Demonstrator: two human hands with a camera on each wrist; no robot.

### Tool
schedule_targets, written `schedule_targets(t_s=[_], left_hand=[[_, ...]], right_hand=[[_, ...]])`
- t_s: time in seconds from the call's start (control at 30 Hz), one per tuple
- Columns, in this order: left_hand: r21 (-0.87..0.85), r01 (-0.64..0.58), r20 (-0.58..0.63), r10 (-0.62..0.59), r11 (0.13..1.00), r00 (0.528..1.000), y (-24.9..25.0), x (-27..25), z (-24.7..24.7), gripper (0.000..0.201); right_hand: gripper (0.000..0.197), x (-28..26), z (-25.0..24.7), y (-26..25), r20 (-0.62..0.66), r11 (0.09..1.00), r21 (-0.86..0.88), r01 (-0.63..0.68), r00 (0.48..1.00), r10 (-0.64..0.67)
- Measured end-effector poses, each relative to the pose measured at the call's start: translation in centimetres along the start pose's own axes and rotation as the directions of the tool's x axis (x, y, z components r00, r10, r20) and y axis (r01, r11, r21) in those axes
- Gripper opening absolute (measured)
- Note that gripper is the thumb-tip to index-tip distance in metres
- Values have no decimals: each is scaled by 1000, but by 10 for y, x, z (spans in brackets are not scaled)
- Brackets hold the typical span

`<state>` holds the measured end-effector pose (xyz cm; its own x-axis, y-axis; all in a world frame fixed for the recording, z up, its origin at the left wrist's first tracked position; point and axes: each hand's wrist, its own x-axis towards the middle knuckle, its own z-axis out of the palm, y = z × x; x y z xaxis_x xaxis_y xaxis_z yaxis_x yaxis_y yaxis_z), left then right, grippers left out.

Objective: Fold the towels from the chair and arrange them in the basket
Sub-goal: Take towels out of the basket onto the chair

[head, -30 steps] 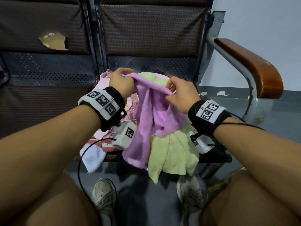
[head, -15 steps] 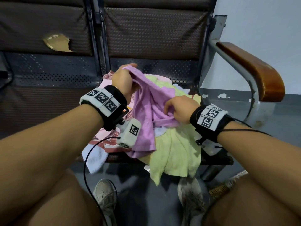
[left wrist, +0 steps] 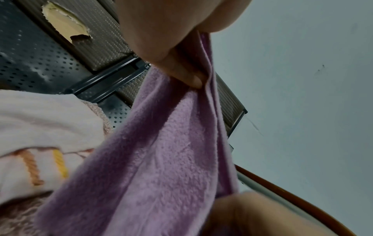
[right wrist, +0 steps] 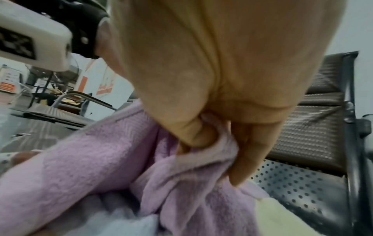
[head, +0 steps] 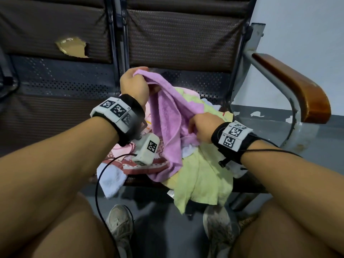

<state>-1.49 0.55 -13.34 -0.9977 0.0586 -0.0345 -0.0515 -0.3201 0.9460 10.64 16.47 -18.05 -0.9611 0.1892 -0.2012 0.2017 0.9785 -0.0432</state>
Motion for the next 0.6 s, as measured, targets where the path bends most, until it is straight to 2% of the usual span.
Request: schedule_targets(t_s=[0.07, 0.13, 0.23, 0.33, 0.43, 0.53, 0.6], left_hand=[[-7, 17, 6, -17, 1000, 1000, -2, 0, -3, 30], [-13, 29, 25, -28, 1000, 999, -4, 0, -4, 30], [-17, 37, 19, -36, 999, 999, -5, 2, -7, 32], [-54, 27, -44, -30, 998, 999, -1, 7, -14, 30], [-73, 43, -32, -46, 996, 998, 1, 7, -19, 31], [-88, 97, 25, -95, 991, 995, -2, -1, -14, 34], [-101, 115, 56, -110, 988, 992, -2, -5, -9, 31]], right_hand=[[37, 3, -4, 3, -205, 987, 161, 12, 978, 22], [45, 2, -8, -3, -363, 930, 350, 108, 931, 29], [41, 6, -13, -10, -454, 878, 439, 194, 890, 31], [32, 12, -18, -3, -430, 939, 329, 101, 901, 53], [27, 11, -7, 1, -277, 971, 238, 30, 960, 38], [67, 11, 6, -17, -161, 929, 368, 38, 987, 23], [79, 14, 11, -31, -99, 923, 383, 31, 995, 7]])
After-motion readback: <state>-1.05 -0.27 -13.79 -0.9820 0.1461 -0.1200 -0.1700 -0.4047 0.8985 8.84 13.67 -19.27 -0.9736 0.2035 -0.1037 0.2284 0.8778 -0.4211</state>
